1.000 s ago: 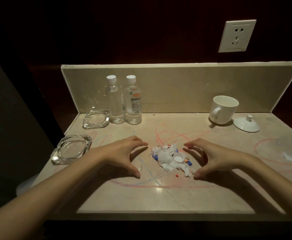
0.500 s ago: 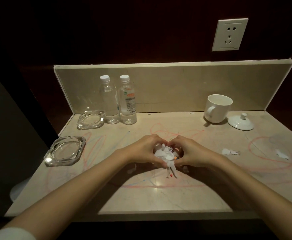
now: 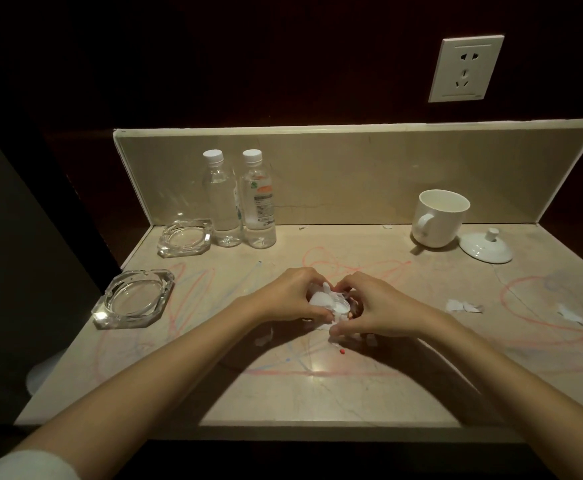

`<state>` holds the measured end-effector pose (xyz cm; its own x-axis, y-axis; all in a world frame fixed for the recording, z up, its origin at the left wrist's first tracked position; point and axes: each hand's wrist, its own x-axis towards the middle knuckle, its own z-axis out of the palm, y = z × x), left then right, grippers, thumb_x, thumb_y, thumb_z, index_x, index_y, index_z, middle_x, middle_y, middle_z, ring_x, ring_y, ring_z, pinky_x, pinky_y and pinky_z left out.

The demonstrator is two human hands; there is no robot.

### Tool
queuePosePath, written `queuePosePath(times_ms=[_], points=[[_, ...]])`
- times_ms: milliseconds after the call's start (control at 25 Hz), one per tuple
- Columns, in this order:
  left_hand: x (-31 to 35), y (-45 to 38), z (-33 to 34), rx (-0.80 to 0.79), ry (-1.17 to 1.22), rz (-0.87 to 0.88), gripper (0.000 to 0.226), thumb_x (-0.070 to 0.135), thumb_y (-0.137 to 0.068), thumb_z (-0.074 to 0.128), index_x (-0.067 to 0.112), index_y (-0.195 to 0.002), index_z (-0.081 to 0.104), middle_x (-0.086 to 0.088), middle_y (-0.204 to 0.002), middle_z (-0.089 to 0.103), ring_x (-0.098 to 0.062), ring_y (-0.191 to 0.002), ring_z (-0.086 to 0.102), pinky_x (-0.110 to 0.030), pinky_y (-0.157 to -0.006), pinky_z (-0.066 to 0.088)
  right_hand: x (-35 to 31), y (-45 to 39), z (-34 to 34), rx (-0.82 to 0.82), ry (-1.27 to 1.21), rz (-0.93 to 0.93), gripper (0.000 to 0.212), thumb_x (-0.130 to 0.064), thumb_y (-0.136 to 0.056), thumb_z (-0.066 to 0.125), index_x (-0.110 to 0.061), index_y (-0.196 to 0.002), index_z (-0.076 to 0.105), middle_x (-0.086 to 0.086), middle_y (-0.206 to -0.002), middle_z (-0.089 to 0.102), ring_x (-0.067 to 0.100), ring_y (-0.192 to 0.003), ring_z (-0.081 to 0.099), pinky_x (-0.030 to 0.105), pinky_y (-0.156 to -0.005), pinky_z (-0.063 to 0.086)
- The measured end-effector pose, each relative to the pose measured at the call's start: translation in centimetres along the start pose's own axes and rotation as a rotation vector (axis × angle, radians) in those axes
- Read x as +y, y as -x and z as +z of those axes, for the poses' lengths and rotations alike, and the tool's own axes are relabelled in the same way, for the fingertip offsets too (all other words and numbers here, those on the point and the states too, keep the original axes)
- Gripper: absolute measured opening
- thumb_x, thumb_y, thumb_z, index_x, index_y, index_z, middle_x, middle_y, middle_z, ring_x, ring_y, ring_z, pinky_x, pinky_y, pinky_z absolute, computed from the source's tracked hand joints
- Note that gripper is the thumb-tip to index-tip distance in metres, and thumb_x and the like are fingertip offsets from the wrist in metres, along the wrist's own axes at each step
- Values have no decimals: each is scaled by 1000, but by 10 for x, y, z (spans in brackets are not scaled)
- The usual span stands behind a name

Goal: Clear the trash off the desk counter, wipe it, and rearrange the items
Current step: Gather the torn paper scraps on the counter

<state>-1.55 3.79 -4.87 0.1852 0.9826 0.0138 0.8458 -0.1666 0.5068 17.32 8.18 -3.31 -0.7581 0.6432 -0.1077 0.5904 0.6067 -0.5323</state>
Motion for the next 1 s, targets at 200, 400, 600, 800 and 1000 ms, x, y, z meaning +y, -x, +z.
queuePosePath(times_ms=[200,400,600,800,1000], points=[[-2,2,-14,-193,361,-102,31,16,-83,74,7,-110,64,-8,-100,65,-10,-78,62,-19,-66,53,6,-6,12,164,16,-21,50,-41,-74,76,-19,-115,57,-3,-108,54,12,-92,52,19,-72,44],[-12,-4,1,-11,278,-88,35,32,-72,81,6,-94,73,-18,-86,71,-14,-68,57,-45,-68,51,8,-6,13,196,19,-32,45,-37,-78,73,-16,-117,61,-6,-104,52,9,-89,51,12,-66,39],[-12,-5,-2,-33,332,-104,17,39,-74,78,24,-70,72,-3,-62,59,-12,-60,46,-33,-57,35,7,-7,13,226,-31,-37,38,-29,-80,71,-14,-114,65,-8,-101,56,4,-84,52,8,-65,42],[-9,-3,-1,-59,430,-131,28,34,-79,76,7,-85,77,-13,-77,73,-14,-69,60,-40,-69,49,6,-11,11,221,-81,-43,15,-23,-83,69,-15,-95,74,-6,-85,68,5,-69,58,15,-58,44],[-14,1,-2,-15,431,-148,51,43,-78,74,-7,-82,71,-14,-62,50,-16,-58,36,-26,-54,25,1,-16,11,213,-151,-10,10,-21,-83,70,-13,-88,75,-2,-74,69,7,-62,57,15,-53,41]])
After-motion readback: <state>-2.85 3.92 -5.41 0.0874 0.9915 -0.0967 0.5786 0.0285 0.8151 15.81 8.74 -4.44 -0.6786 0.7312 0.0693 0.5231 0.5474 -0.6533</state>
